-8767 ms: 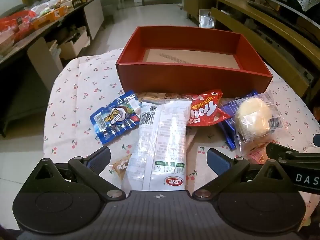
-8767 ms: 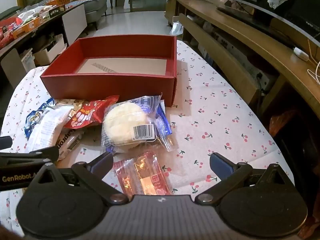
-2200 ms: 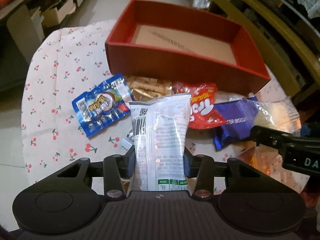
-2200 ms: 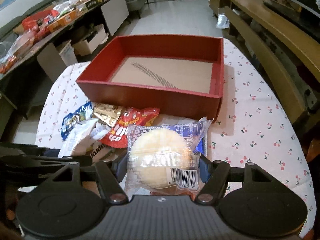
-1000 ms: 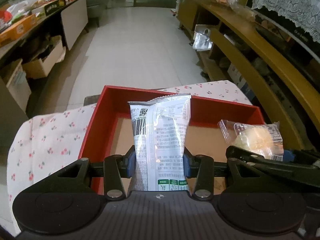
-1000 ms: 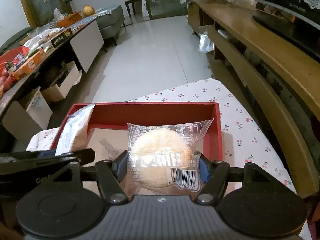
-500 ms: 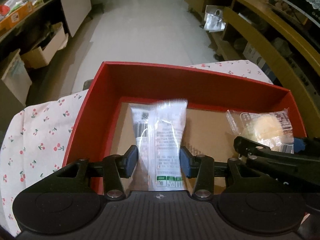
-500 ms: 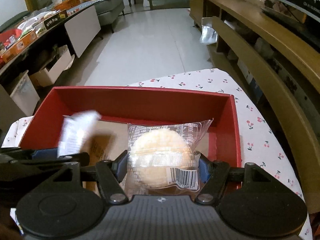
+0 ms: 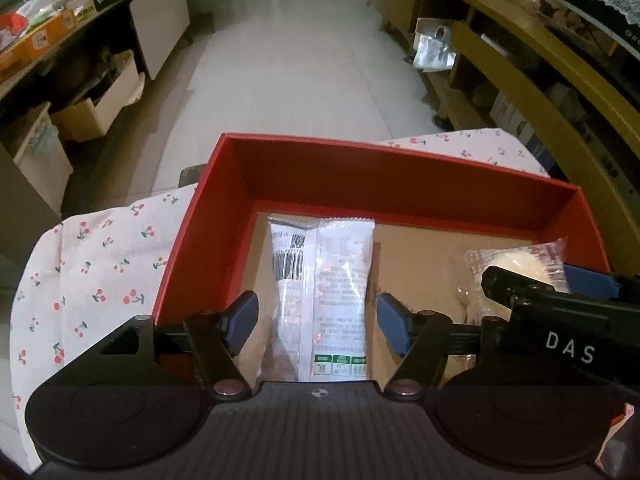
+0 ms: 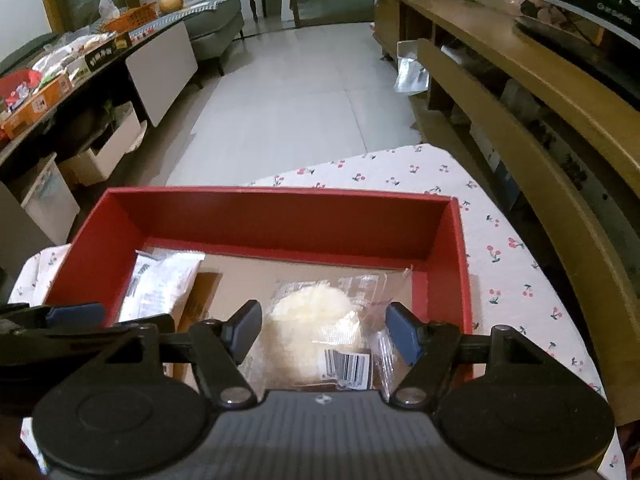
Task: Organize snacks
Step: 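Carry both snacks into the red box and open both tools, then grasp the orange pastry bag with the left tool while the right tool grasps the pink-wrapped cake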
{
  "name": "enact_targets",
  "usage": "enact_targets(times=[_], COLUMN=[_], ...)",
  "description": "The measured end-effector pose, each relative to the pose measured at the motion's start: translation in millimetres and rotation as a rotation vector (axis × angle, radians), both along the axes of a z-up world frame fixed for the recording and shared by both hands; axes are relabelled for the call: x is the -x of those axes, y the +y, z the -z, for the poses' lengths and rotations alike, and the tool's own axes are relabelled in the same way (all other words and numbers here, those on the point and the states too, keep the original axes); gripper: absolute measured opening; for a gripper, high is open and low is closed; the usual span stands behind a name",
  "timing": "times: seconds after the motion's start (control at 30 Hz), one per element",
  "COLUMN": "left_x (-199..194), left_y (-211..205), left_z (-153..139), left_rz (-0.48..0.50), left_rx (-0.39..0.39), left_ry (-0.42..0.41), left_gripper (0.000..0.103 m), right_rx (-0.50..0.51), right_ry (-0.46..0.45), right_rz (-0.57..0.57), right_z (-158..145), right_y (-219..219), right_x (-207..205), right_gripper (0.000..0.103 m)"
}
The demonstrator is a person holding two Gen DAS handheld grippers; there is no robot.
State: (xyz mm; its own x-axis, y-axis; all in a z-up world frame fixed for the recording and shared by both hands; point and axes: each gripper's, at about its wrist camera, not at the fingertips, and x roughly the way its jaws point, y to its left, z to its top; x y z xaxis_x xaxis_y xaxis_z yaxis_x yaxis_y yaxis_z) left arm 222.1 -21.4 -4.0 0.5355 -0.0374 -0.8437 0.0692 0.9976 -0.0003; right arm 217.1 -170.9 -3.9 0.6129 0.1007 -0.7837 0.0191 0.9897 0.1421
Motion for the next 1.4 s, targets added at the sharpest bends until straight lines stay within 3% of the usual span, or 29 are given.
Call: enact_targets(times=[0.4,0.77,1.07,1.4], left_x=[22,88,157,203], left_y=[11,31,62,72], left_z=[-26,-36,-17,2], left_rz=[-0.009,-0.010,-0.051,-0.056], left_rx=[0.055,0.081,0.100,0.112], left_ry=[-0.044,-0.023,0.063,0.122], left_gripper=[0.080,0.082,0.083,0.084], right_rx=[-0.021,-0.012,-0.046,-0.064], right_ry=[-0.066,-0.048,-0.016,0.064], right_rz=[0.018,-0.015,-0.063,-0.066], right_z=[-32,-39,-38,-18], right_y=[-7,0,15,13], right_x=[23,82,147,206], right_gripper=[0.070,0.070,0.070,0.070])
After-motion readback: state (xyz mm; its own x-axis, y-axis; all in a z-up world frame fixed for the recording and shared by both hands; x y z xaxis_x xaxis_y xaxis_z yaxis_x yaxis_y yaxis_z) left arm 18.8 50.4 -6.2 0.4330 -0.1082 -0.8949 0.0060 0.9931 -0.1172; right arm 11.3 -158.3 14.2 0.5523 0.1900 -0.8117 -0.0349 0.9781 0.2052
